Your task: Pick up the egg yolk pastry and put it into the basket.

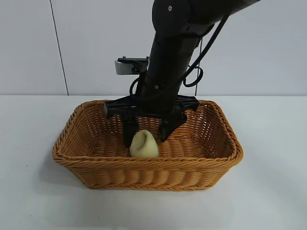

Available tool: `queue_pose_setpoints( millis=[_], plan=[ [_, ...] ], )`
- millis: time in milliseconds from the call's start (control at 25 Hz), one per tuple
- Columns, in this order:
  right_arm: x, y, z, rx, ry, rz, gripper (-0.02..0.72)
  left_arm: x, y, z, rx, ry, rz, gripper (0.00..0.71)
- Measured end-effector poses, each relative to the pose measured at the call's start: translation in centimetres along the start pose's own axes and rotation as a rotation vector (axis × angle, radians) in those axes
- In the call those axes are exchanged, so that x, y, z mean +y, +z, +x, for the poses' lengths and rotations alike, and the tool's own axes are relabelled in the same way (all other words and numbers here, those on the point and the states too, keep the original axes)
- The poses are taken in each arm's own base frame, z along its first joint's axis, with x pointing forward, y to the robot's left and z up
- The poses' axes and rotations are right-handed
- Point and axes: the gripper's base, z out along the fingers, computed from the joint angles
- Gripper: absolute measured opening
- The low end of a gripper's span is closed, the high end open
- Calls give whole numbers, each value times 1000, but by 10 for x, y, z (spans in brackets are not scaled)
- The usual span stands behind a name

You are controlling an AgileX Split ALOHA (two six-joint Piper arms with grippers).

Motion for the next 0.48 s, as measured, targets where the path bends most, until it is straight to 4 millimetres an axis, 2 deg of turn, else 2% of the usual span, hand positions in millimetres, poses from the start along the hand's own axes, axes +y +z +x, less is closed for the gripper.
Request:
queue_pose_setpoints(
  millis=[200, 360, 480],
  plan=[
    [4, -32, -10, -22, -23, 7, 608, 0, 0, 0, 0, 0, 0, 587],
    [9, -65, -29, -89, -57, 23, 608, 0, 0, 0, 0, 0, 0, 587],
    [10, -83, -38, -105, -69, 39, 608, 0, 0, 0, 0, 0, 0, 587]
  ],
)
